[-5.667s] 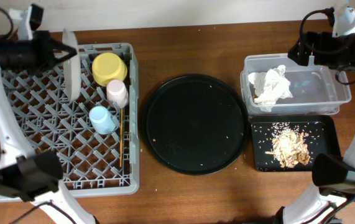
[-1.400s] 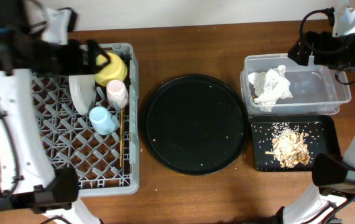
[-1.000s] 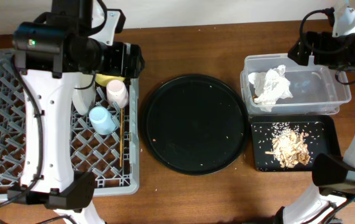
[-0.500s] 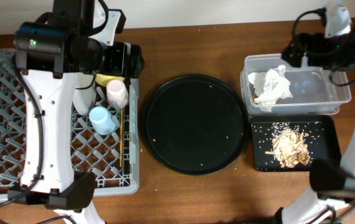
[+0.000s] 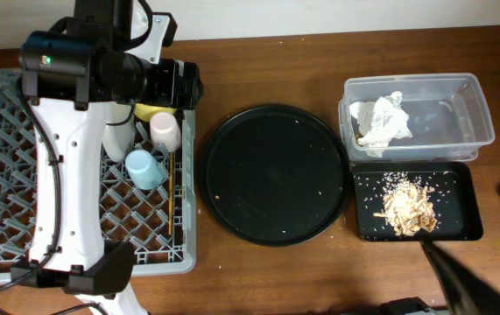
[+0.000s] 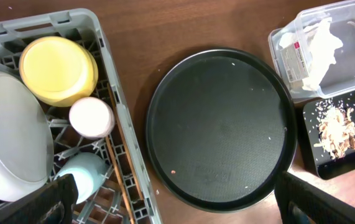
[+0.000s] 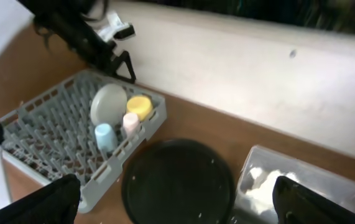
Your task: Sort waste into correct bins and load items into the dishwasher rack
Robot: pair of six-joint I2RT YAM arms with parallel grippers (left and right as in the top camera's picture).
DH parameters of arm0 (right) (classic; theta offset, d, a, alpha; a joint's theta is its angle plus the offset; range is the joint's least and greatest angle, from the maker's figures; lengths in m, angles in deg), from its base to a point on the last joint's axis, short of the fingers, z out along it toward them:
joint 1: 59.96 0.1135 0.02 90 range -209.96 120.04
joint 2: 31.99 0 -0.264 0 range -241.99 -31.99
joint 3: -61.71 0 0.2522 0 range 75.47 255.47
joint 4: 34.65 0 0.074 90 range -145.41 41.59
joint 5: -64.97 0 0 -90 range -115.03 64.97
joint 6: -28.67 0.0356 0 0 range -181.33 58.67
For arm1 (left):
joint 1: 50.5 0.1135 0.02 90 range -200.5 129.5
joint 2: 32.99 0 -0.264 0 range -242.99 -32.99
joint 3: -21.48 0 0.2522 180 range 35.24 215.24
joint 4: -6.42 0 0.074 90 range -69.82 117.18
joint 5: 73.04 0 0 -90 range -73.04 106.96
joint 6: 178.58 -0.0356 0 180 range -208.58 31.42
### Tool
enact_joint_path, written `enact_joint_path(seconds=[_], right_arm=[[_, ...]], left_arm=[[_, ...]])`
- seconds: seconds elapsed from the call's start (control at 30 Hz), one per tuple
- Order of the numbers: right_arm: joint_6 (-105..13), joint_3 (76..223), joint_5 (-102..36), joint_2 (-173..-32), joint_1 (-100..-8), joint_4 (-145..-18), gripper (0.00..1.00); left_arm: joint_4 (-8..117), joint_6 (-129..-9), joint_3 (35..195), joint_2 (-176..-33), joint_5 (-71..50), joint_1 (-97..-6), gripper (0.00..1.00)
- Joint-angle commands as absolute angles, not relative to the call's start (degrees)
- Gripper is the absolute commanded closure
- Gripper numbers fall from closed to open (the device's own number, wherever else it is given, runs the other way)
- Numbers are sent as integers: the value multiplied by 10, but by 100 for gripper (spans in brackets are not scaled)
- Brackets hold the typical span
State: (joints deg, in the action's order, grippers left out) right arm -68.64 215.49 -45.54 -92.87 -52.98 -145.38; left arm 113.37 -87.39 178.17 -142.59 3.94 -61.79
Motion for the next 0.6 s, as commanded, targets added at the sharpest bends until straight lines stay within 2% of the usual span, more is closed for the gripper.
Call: enact_joint_path(seconds=[0.0, 0.07, 0.2, 0.43, 0.57], right_arm=[[-730, 2130, -417, -883, -525, -1455, 2], [-764, 2085, -417, -839, -525, -1437, 2], [-816, 1892, -417, -714, -525, -1306, 1], [-821, 1431, -411, -472, -542, -945, 1], [-818, 1215, -413, -388, -552, -753, 1]], left_arm=[[1133, -868, 1785, -1427, 44, -620, 1], [1133, -868, 1785, -1427, 44, -620, 1], [1133, -868, 1785, -1427, 44, -620, 1], [1133, -868, 1785, -1427, 44, -620, 1], [1133, -868, 1785, -1427, 44, -620, 1]])
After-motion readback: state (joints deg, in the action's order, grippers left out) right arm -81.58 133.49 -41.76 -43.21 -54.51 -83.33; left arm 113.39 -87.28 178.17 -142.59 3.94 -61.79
